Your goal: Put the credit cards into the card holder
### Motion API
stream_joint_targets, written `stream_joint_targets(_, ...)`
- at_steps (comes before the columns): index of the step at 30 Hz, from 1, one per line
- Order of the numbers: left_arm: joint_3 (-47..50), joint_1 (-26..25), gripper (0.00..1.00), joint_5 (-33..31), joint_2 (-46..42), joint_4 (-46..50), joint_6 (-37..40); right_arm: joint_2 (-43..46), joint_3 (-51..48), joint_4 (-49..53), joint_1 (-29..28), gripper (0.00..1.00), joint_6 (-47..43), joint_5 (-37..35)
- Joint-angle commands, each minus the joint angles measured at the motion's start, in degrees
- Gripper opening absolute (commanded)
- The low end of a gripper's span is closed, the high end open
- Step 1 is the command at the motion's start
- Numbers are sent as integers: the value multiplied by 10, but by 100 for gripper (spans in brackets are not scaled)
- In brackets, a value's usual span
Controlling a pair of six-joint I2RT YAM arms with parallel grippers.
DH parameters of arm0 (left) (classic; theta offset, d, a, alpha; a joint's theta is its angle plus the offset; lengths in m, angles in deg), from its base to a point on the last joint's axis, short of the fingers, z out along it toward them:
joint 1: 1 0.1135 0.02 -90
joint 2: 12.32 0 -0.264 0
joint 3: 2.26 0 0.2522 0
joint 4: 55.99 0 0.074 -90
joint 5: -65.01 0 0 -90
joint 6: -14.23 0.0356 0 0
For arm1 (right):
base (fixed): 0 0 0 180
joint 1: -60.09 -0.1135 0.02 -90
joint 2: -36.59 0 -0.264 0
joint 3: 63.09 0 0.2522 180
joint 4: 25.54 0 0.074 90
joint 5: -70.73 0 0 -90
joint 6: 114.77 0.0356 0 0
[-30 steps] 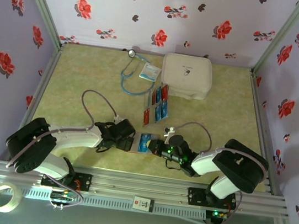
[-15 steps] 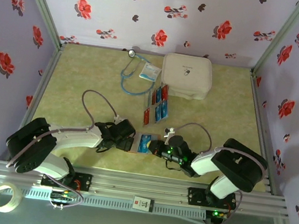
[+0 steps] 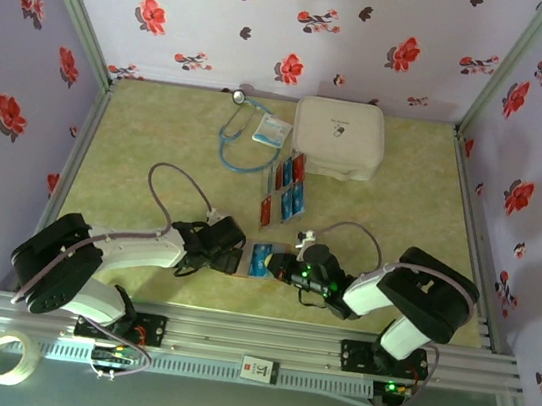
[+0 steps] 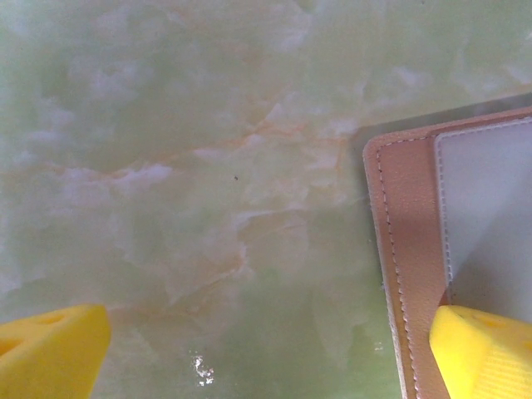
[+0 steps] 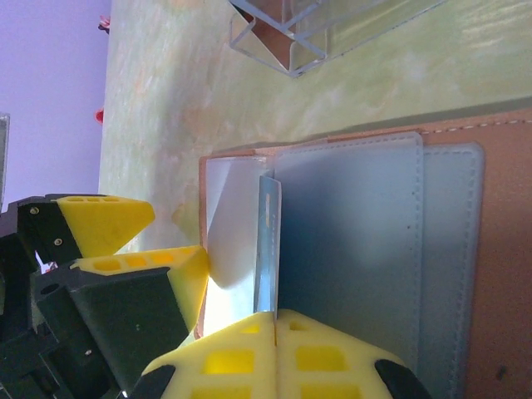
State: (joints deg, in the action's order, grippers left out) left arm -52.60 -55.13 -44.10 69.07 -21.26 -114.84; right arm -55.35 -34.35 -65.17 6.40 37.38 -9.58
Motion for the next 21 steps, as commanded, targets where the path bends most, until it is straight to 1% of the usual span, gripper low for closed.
stream_joint_targets(1, 8, -8, 100, -10, 11, 11, -8, -10, 10, 0, -3, 0, 2, -3)
stream_joint_targets(8, 6, -9, 100, -11, 12, 11, -8, -5, 10, 3, -1, 6, 1, -2)
stream_joint_targets(14, 5, -10, 100, -10, 12, 12, -9, 2, 7, 9, 3, 6, -2, -5)
stream_joint_targets(21, 5, -10, 100, -11, 13, 13, -8, 27, 8, 47, 9, 6, -15, -11)
